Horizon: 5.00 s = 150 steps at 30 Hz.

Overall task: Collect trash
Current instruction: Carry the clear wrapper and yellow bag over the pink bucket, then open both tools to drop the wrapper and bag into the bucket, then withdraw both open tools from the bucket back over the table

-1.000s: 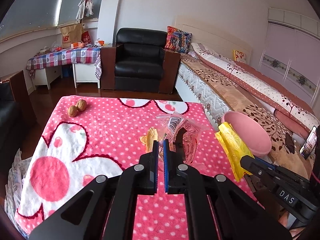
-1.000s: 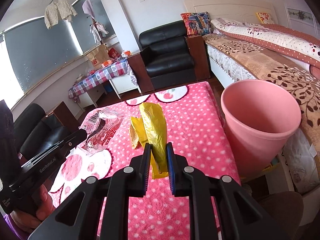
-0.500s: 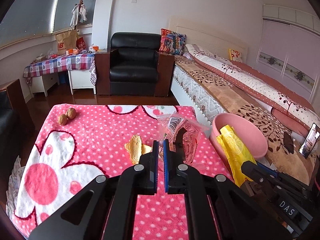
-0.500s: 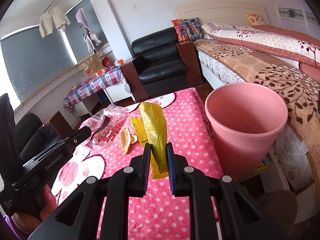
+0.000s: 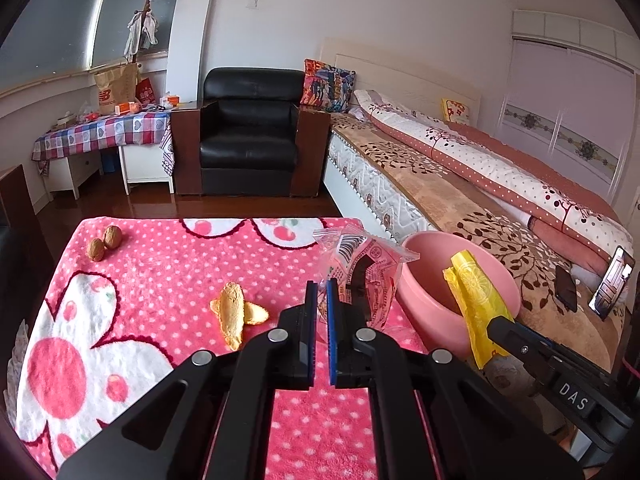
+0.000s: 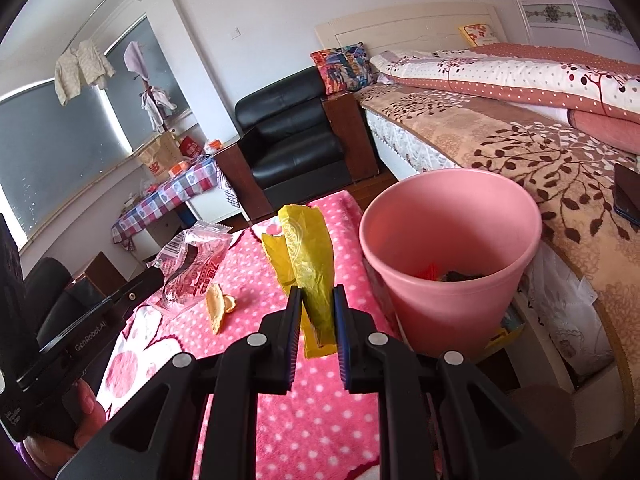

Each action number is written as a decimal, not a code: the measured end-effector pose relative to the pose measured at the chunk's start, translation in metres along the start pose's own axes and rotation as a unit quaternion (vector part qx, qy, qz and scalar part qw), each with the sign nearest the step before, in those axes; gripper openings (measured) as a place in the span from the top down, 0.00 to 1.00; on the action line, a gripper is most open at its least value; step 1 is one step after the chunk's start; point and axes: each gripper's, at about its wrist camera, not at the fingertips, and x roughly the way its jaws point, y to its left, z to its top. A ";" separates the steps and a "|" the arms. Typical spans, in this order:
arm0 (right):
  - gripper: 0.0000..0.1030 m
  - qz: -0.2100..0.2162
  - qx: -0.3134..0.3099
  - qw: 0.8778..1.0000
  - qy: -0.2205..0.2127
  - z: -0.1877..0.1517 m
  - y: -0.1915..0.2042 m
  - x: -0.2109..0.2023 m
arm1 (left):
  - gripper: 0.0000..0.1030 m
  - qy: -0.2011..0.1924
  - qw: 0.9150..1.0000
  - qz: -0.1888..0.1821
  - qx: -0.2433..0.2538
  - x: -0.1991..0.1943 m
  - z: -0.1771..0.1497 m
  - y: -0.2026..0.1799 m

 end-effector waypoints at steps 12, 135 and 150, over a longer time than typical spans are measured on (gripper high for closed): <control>0.85 -0.020 0.014 1.000 -0.016 0.007 -0.025 0.001 | 0.96 0.006 1.000 -0.020 0.011 0.021 0.002 -0.025; 0.47 0.022 -0.101 0.995 0.008 -0.080 0.105 -0.031 | 0.66 0.007 0.999 0.032 -0.012 -0.080 -0.069 0.053; 0.45 0.023 -0.092 0.995 0.040 -0.083 0.107 -0.014 | 0.66 0.027 0.998 0.054 -0.033 -0.070 -0.074 0.065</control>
